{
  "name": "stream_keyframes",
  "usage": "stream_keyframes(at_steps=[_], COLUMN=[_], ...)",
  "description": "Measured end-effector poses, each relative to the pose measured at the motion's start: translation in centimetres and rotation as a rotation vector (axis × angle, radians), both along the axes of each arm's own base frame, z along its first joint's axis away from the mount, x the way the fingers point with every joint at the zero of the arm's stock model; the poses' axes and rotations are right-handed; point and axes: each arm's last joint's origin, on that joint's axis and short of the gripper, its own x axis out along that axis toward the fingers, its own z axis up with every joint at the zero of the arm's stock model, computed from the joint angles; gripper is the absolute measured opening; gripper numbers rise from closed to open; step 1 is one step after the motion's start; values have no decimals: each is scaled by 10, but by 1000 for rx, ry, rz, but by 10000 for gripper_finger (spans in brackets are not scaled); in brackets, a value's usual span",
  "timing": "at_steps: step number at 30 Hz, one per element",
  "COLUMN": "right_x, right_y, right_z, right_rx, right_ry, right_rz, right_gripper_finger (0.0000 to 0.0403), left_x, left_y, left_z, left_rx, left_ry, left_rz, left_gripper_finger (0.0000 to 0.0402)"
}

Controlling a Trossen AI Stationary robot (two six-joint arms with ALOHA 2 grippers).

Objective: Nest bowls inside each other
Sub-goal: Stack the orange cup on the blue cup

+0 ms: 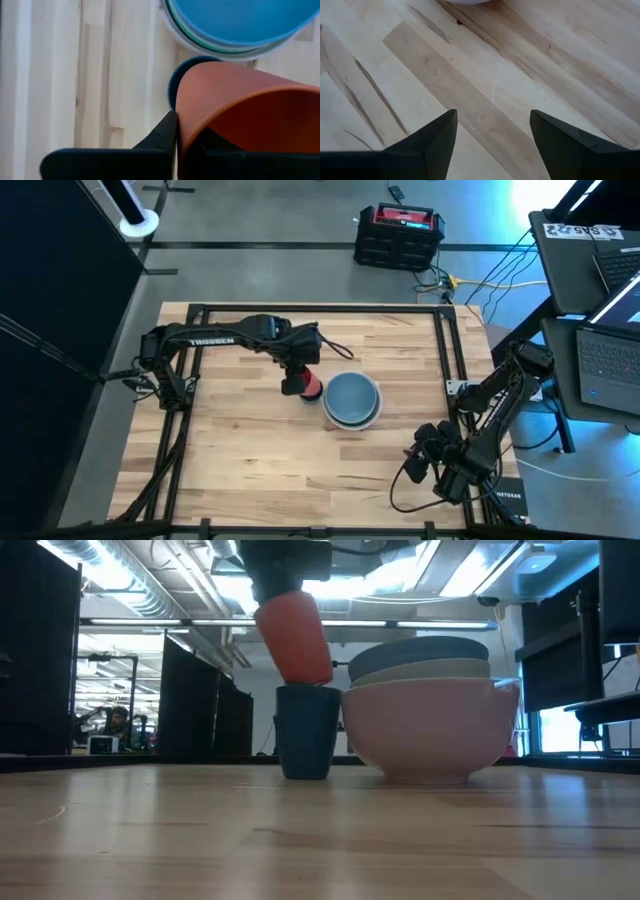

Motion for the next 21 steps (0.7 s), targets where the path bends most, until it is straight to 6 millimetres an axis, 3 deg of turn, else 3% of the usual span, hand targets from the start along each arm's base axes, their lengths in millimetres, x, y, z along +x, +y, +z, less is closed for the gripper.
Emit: stream_keyframes(at_steps=[7, 21], right_x=[0, -1], right_y=[-1, -2], right_z=[0, 0], right_rx=[-9, -20], right_ry=[4, 10], right_rz=[0, 0], right_gripper_finger=[237, 237], left_x=[-3, -5], left_y=[0, -14], left_z=[-28, -41], left_rx=[-50, -123], left_ry=[88, 205], left_rz=[-10, -72], left_gripper_finger=[0, 0])
